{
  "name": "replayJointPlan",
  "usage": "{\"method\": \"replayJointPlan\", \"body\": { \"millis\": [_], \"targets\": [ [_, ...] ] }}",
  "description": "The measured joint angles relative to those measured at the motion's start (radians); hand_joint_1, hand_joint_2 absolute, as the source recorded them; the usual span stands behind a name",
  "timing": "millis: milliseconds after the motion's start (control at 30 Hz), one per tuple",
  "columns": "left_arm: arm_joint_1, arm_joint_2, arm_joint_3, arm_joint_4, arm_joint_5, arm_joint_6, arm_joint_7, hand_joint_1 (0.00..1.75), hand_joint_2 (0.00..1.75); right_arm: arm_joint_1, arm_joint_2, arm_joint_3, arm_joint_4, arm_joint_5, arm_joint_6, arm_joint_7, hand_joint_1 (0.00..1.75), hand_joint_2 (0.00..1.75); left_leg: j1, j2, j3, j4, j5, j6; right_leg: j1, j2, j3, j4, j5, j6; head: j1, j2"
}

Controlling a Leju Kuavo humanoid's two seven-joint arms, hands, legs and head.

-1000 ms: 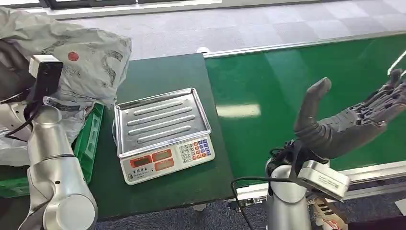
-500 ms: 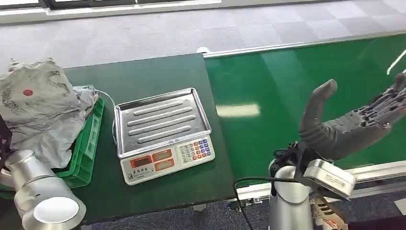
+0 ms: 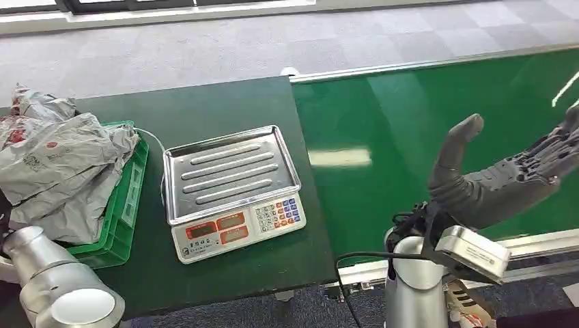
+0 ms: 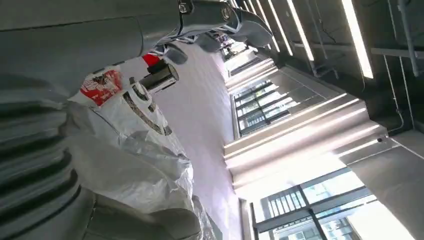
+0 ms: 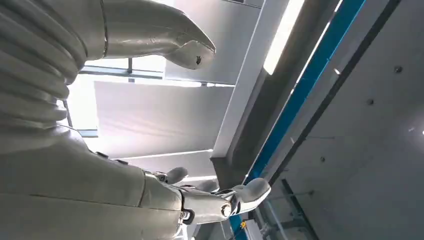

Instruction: Moved the parcel from conveyor to table for the left to box.

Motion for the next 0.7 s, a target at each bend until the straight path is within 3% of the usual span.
{"method": "replayJointPlan", "body": {
  "millis": [33, 300, 467, 500, 600, 700],
  "targets": [
    [0.0, 0.0, 0.0, 0.0, 0.0, 0.0, 0.0, 0.0, 0.0, 0.0, 0.0, 0.0, 0.0, 0.0, 0.0, 0.0, 0.0, 1.75, 0.0, 0.0, 0.0, 0.0, 0.0, 0.0, 0.0, 0.0, 0.0, 0.0, 0.0, 0.0, 0.0, 0.0],
    [0.015, -0.017, -0.008, -0.054, 0.082, 0.0, -0.001, 0.0, 0.0, 0.0, 0.0, -0.001, 0.0, -0.003, 0.0, 0.0, 0.0, 1.75, 0.0, 0.0, 0.0, 0.0, 0.0, 0.0, 0.0, 0.0, 0.0, 0.0, 0.0, 0.0, 0.0, 0.0],
    [0.059, -0.052, -0.093, -0.174, 0.211, 0.0, -0.001, 0.0, 0.0, 0.001, 0.0, -0.006, 0.003, -0.003, 0.0, 0.001, 0.0, 1.75, 0.0, 0.0, 0.0, 0.0, 0.0, 0.0, 0.0, 0.0, 0.0, 0.0, 0.0, 0.0, 0.0, 0.0],
    [0.073, -0.06, -0.133, -0.213, 0.252, 0.0, -0.002, 0.0, 1.75, 0.001, 0.0, -0.008, 0.004, -0.007, 0.0, 0.001, 0.0, 1.75, 0.0, 0.0, 0.0, 0.0, 0.0, 0.0, 0.0, 0.0, 0.0, 0.0, 0.0, 0.0, 0.0, 0.0],
    [0.131, -0.083, -0.294, -0.357, 0.439, 0.0, -0.002, 0.0, 1.75, 0.001, 0.0, -0.01, 0.007, -0.008, 0.0, 0.0, 0.0, 1.75, 0.0, 0.0, 0.0, 0.0, 0.0, 0.0, 0.0, 0.0, -0.001, 0.0, 0.0, 0.0, 0.0, 0.0],
    [0.218, -0.087, -0.545, -0.485, 0.561, -0.008, 0.013, 0.0, 1.75, 0.004, -0.001, -0.019, 0.008, -0.018, 0.0, 0.001, 0.0, 1.75, 0.0, -0.002, 0.0, 0.001, 0.0, 0.0, 0.0, -0.002, 0.0, -0.001, 0.0, 0.0, 0.0, 0.0]
  ]
}}
